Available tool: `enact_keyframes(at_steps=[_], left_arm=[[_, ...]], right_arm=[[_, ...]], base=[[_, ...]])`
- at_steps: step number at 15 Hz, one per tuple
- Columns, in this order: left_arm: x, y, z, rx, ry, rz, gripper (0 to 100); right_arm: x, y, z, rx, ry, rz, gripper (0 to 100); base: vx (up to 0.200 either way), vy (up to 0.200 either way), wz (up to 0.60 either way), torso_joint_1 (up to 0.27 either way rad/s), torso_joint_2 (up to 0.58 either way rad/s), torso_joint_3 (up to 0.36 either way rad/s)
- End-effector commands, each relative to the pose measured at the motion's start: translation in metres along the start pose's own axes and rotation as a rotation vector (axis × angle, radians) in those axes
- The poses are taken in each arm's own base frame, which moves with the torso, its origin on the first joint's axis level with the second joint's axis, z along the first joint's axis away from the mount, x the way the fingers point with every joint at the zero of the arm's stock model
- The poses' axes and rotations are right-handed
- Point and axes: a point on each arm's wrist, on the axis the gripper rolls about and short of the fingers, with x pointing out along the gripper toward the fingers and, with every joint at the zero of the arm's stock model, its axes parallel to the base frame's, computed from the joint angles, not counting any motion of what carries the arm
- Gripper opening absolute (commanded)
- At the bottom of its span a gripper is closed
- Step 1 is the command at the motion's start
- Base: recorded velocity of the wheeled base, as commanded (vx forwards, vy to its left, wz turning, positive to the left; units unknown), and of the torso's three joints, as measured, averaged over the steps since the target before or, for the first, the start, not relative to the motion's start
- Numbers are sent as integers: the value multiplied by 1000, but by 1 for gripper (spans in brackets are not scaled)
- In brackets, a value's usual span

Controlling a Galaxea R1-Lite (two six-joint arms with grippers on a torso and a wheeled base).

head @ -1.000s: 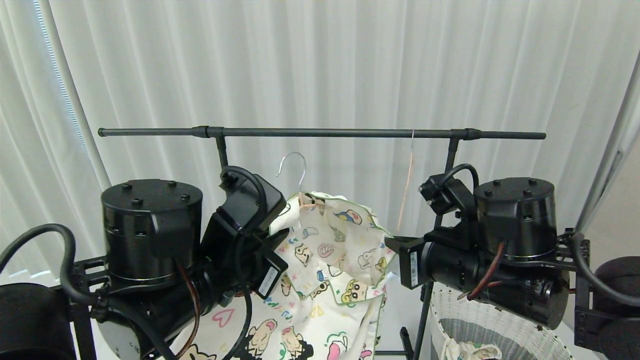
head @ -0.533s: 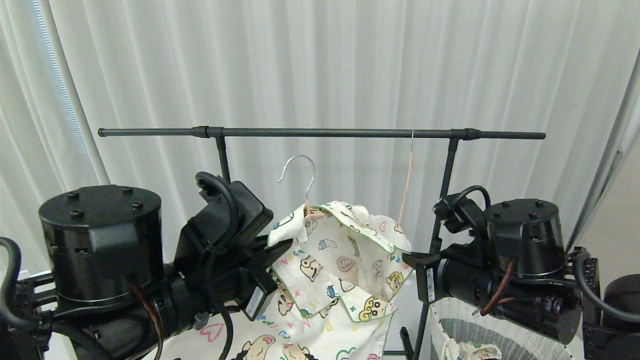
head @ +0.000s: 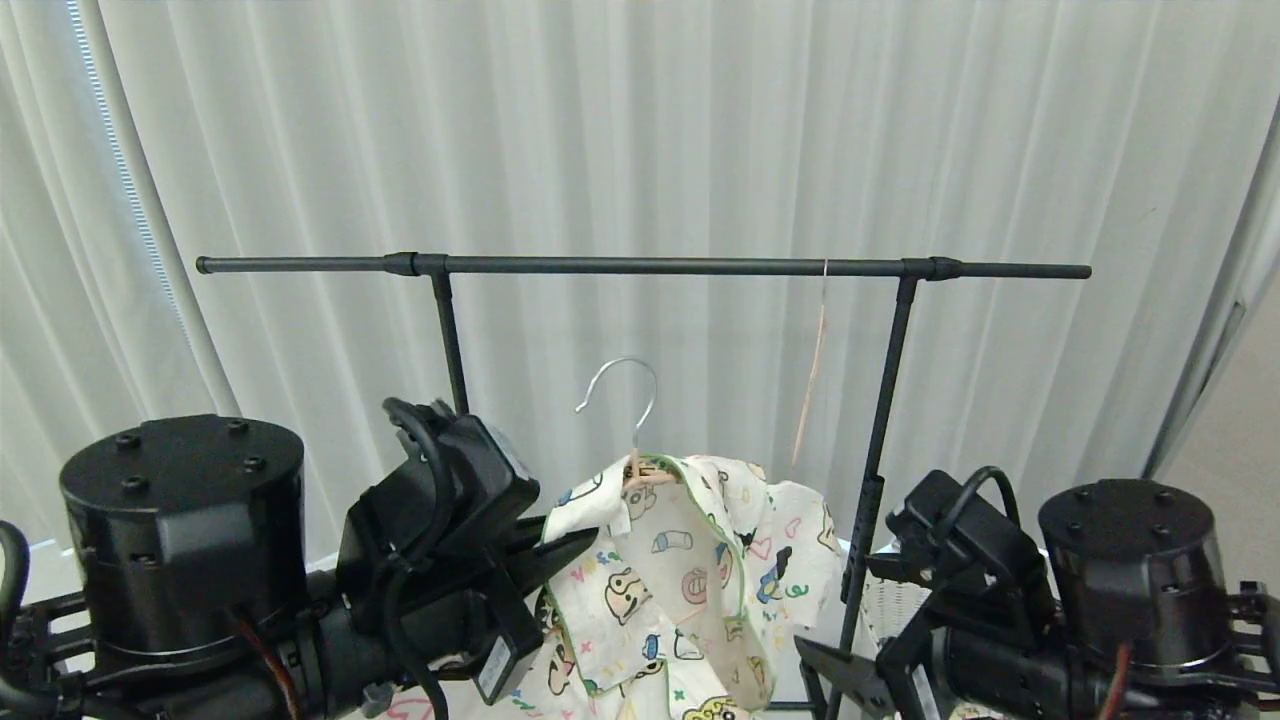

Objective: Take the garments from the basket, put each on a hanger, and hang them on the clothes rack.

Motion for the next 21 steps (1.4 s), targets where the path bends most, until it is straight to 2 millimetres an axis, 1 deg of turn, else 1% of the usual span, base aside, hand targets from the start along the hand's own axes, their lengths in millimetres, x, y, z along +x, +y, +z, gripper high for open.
enact_keyframes(at_steps=[1,2,3,5,8,10,11,14,17,20,21], left_arm=[[4,-6,-13,20,9,-61,0],[5,-7,-16,40,-8,-81,0],[7,-10,-21,73,-24,-111,0],[9,-16,-33,153,-48,-185,0],[8,-18,-35,211,-74,-241,0],[8,-19,-32,244,-108,-280,0],[8,-20,-32,276,-128,-301,0],[10,-21,-22,301,-166,-306,0],[12,-25,-14,314,-196,-321,0],[11,-25,-13,316,-201,-320,0],[11,-25,-13,316,-202,-319,0]], right_arm=[[-29,-2,-4,-85,-44,78,100],[-32,-5,-4,-108,-39,77,100],[-33,-7,1,-142,-48,85,100],[-33,-17,20,-254,-71,116,100],[-32,-23,32,-357,-36,174,100],[-23,-20,33,-419,-10,225,100],[-12,-15,34,-452,7,255,100],[9,-7,35,-465,43,289,100],[23,-4,36,-468,63,299,100],[24,5,33,-482,97,336,100],[24,6,33,-482,100,338,100]], base=[[0,0,0,0,0,0],[0,0,0,0,0,0],[0,0,0,0,0,0],[0,0,0,0,0,0],[0,0,0,0,0,0],[0,0,0,0,0,0],[0,0,0,0,0,0],[0,0,0,0,0,0],[0,0,0,0,0,0],[0,0,0,0,0,0],[0,0,0,0,0,0]])
